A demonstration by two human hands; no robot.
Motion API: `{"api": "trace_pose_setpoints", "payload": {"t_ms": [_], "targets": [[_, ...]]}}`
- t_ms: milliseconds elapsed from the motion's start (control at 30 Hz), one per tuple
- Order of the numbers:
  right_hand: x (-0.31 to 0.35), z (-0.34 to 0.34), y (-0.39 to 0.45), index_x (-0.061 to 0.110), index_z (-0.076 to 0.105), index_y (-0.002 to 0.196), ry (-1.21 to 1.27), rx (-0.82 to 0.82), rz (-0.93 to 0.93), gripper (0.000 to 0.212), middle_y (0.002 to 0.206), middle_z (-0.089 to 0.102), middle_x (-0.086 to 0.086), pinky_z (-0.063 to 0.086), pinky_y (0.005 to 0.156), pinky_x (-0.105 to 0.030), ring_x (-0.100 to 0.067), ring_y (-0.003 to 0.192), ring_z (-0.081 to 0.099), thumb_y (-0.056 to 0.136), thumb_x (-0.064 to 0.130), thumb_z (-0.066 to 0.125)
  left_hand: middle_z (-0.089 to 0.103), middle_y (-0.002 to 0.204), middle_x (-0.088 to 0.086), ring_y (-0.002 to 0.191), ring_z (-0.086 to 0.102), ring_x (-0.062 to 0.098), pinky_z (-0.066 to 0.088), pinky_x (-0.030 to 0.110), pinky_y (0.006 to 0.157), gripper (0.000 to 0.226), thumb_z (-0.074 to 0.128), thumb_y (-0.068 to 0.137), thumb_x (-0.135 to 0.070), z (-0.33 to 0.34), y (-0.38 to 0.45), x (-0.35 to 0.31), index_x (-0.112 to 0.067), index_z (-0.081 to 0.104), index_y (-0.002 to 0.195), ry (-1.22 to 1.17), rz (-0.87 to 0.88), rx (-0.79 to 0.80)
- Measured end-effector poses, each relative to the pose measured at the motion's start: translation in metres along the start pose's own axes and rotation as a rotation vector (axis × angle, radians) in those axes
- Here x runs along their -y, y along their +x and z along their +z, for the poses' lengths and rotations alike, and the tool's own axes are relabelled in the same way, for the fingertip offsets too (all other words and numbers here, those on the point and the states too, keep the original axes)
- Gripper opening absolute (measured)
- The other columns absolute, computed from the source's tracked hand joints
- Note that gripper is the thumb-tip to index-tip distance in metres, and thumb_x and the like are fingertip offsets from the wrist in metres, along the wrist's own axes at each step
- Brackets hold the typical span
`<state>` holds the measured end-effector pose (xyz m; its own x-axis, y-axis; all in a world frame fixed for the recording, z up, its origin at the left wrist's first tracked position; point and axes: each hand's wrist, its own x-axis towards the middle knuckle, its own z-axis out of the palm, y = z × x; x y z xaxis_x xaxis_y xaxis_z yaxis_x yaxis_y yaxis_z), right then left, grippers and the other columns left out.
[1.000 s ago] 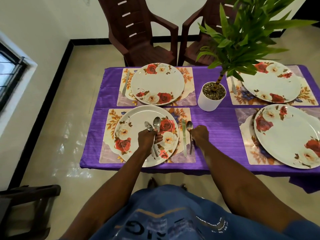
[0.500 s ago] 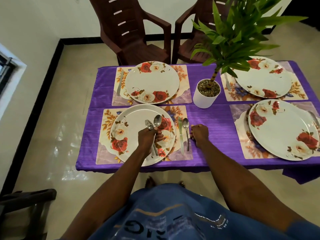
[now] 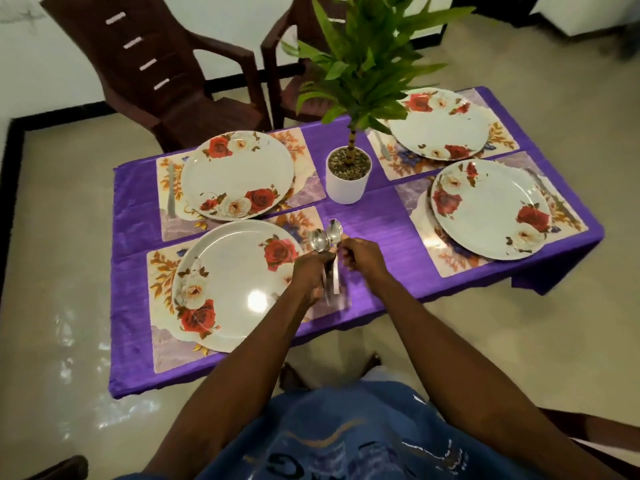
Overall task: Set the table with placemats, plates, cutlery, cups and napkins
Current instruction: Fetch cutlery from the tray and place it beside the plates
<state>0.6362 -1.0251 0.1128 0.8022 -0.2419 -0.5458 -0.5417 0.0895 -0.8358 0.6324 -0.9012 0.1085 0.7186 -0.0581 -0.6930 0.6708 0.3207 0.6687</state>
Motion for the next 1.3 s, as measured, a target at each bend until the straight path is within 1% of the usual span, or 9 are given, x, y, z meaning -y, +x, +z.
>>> {"api": "trace_pose_setpoints", "payload": {"t_ms": [100, 200, 333, 433, 667, 800, 933, 1100, 1300], "targets": [[0.009, -0.033, 0.005, 0.010, 0.066, 0.074, 0.074, 0.004, -0.014, 0.022, 0.060, 0.059, -0.002, 0.035, 0.047, -0.022, -0.010, 0.047, 0.049, 0.092, 0.021, 0.063, 0.064, 0.063, 0.007, 0.054, 0.053, 0.017, 0.044, 0.024, 0.051, 0.003, 0.070, 0.083, -0.005, 0.034, 0.002, 0.007, -0.002, 0.072, 0.083, 0.141, 0.067, -0.004], [0.014, -0.073, 0.010, 0.009, 0.066, 0.077, 0.067, -0.040, -0.050, 0.013, 0.061, 0.059, -0.004, 0.037, 0.047, -0.022, -0.011, 0.049, 0.049, 0.089, 0.010, 0.063, 0.058, 0.053, -0.002, 0.047, 0.045, 0.008, 0.036, 0.019, 0.046, 0.007, 0.068, 0.087, -0.007, 0.078, 0.007, 0.017, -0.007, 0.071, 0.081, 0.193, 0.109, 0.037], [0.024, -0.152, 0.025, 0.009, 0.060, 0.067, 0.062, -0.136, -0.043, 0.017, 0.055, 0.053, -0.004, 0.036, 0.047, -0.024, -0.015, 0.048, 0.045, 0.083, 0.004, 0.060, 0.053, 0.052, -0.001, 0.047, 0.043, 0.010, 0.035, 0.020, 0.045, 0.011, 0.070, 0.086, -0.008, 0.159, 0.011, 0.044, -0.006, 0.067, 0.077, 0.263, 0.125, 0.067], [0.028, -0.230, 0.041, 0.007, 0.056, 0.066, 0.052, -0.223, -0.019, 0.016, 0.055, 0.050, -0.007, 0.035, 0.045, -0.026, -0.019, 0.049, 0.044, 0.081, 0.003, 0.057, 0.050, 0.055, 0.001, 0.043, 0.040, 0.008, 0.033, 0.019, 0.041, 0.002, 0.067, 0.085, -0.003, 0.225, 0.013, 0.068, -0.002, 0.067, 0.086, 0.273, 0.093, 0.055], [0.038, -0.357, 0.056, 0.010, 0.059, 0.082, -0.010, -0.299, 0.015, 0.013, 0.081, 0.065, -0.011, 0.044, 0.051, -0.026, -0.019, 0.065, 0.060, 0.093, 0.010, 0.052, 0.049, 0.058, -0.001, 0.049, 0.042, 0.012, 0.034, 0.023, 0.043, 0.009, 0.065, 0.088, -0.015, 0.332, 0.007, 0.087, -0.006, 0.067, 0.086, 0.295, 0.014, 0.139], [0.038, -0.396, 0.076, 0.009, 0.062, 0.098, 0.041, -0.336, 0.025, 0.009, 0.083, 0.065, -0.009, 0.045, 0.054, -0.027, -0.020, 0.072, 0.060, 0.093, 0.012, 0.056, 0.043, 0.057, -0.004, 0.048, 0.035, 0.008, 0.027, 0.022, 0.045, 0.038, 0.051, 0.099, -0.040, 0.373, 0.017, 0.088, -0.006, 0.070, 0.097, 0.311, 0.010, 0.212], [0.041, -0.427, 0.099, 0.011, 0.065, 0.110, 0.087, -0.296, 0.050, 0.024, 0.087, 0.069, -0.007, 0.049, 0.057, -0.027, -0.018, 0.074, 0.062, 0.087, 0.016, 0.065, 0.044, 0.058, -0.004, 0.048, 0.035, 0.008, 0.028, 0.022, 0.046, 0.059, 0.037, 0.099, -0.059, 0.411, 0.039, 0.085, -0.009, 0.069, 0.098, 0.282, -0.024, 0.220], [0.057, -0.465, 0.138, 0.005, 0.064, 0.086, 0.031, -0.283, 0.061, 0.006, 0.074, 0.060, -0.009, 0.043, 0.054, -0.026, -0.019, 0.065, 0.052, 0.083, 0.005, 0.060, 0.045, 0.058, -0.004, 0.048, 0.037, 0.007, 0.030, 0.021, 0.045, 0.057, 0.034, 0.102, -0.052, 0.463, 0.074, 0.078, -0.007, 0.070, 0.102, 0.277, -0.031, 0.221], [0.084, -0.510, 0.199, 0.005, 0.063, 0.076, -0.103, -0.403, 0.055, 0.008, 0.069, 0.052, -0.012, 0.039, 0.051, -0.028, -0.019, 0.059, 0.048, 0.081, 0.011, 0.063, 0.044, 0.060, -0.004, 0.049, 0.035, 0.007, 0.030, 0.019, 0.041, 0.047, 0.039, 0.102, -0.047, 0.511, 0.110, 0.052, -0.010, 0.067, 0.103, 0.244, -0.036, 0.202]]}}
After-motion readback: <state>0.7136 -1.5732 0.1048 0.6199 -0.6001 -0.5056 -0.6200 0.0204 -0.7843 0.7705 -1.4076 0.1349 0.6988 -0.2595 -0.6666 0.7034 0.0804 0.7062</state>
